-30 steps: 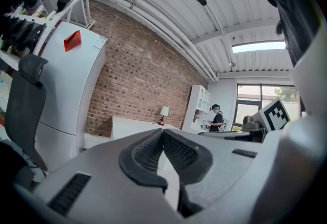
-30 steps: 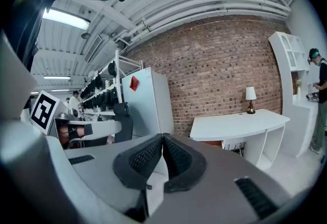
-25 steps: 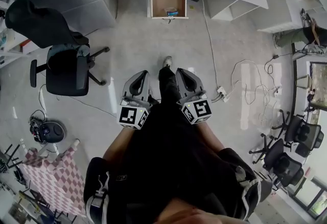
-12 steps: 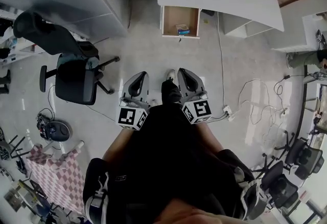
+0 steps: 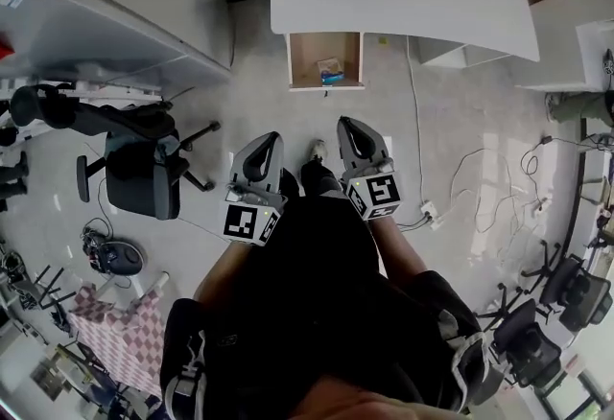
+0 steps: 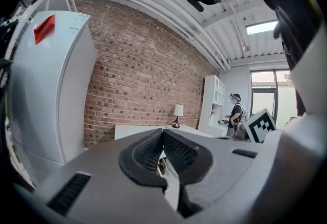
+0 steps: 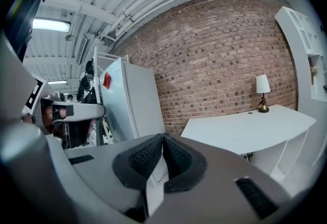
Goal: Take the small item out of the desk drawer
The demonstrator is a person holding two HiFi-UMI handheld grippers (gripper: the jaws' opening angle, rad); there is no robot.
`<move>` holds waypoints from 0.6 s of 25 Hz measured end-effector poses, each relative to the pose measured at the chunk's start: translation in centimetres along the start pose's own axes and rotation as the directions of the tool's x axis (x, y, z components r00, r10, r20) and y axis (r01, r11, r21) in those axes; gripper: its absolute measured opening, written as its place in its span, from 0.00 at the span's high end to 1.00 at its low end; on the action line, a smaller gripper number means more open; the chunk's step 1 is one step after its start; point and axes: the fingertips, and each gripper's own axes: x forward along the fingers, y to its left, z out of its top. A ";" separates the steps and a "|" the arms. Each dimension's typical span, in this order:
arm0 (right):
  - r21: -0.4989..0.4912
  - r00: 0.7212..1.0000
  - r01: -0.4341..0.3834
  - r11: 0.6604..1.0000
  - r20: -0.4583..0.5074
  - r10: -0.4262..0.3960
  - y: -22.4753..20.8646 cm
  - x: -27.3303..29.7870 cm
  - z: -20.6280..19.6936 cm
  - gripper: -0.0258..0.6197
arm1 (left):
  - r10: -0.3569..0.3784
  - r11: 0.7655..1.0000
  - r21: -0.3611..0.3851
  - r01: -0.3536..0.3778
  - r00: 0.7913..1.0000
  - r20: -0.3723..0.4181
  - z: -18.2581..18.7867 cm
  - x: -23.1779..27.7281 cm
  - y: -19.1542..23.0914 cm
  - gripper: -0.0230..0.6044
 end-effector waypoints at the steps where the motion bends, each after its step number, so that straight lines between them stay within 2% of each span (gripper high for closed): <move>1: 0.004 1.000 0.010 1.000 -0.003 -0.010 -0.8 0.4 0.1 0.92 | -0.002 1.000 0.008 0.002 1.000 0.001 0.2 0.6 0.0 0.95; 7: 0.002 0.996 0.055 0.998 -0.071 -0.055 -4.9 3.8 -1.8 0.92 | -0.013 1.000 -0.013 0.013 1.000 -0.020 -0.5 4.8 1.5 0.95; 12: 0.007 0.985 0.093 0.996 -0.149 -0.091 -6.4 8.7 -3.9 0.91 | -0.064 0.997 -0.044 0.062 0.996 -0.061 -1.6 8.4 5.1 0.95; 15: 0.013 0.976 0.102 0.995 -0.194 -0.098 -6.7 10.4 -4.6 0.91 | -0.100 0.995 -0.035 0.098 0.992 -0.075 -0.8 10.0 6.2 0.95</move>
